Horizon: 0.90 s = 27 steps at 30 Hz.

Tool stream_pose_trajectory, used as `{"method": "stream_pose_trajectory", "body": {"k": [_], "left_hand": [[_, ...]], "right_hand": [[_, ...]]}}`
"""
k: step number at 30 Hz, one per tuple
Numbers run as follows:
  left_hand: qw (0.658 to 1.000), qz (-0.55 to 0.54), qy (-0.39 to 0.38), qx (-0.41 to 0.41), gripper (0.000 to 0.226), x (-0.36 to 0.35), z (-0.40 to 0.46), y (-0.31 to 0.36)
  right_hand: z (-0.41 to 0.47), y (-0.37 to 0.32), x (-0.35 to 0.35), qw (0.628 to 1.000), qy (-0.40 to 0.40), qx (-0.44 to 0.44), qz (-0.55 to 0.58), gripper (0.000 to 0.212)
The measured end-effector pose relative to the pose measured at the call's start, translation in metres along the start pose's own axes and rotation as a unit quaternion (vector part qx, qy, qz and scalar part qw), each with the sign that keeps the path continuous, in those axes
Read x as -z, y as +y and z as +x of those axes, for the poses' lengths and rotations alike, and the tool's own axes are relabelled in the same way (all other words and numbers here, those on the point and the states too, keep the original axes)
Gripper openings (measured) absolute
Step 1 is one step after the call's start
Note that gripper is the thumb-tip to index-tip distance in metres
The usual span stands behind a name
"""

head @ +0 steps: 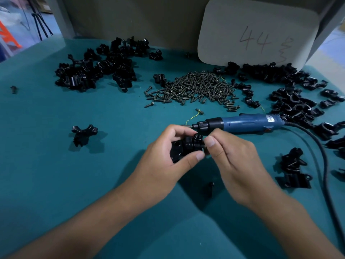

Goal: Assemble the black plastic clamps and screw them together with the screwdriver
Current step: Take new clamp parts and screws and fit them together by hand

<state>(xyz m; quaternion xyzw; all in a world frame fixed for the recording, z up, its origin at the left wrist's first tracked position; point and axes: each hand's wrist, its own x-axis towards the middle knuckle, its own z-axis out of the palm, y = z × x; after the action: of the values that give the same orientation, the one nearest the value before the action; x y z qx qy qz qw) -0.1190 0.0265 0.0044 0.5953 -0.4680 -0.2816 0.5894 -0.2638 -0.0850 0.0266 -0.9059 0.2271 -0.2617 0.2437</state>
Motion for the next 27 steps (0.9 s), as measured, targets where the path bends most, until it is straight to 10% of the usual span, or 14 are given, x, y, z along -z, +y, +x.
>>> {"method": "stream_pose_trajectory", "body": {"k": [6, 15, 21, 27], "left_hand": [[1.0, 0.005, -0.005, 0.001, 0.031, 0.0, -0.001, 0.0], [0.999, 0.016, -0.031, -0.008, 0.03, -0.002, -0.005, 0.005], [1.0, 0.006, -0.022, 0.001, 0.029, 0.001, -0.002, 0.005], [0.999, 0.007, -0.036, -0.001, 0.035, -0.002, -0.003, 0.003]], "right_hand": [[0.0, 0.0, 0.009, 0.998, -0.033, 0.012, 0.057, 0.014], [0.001, -0.001, 0.003, 1.0, 0.016, 0.004, -0.008, 0.046], [0.002, -0.002, 0.014, 0.997, -0.019, 0.001, 0.079, 0.006], [0.004, -0.002, 0.005, 0.999, -0.018, 0.028, 0.037, 0.03]]}}
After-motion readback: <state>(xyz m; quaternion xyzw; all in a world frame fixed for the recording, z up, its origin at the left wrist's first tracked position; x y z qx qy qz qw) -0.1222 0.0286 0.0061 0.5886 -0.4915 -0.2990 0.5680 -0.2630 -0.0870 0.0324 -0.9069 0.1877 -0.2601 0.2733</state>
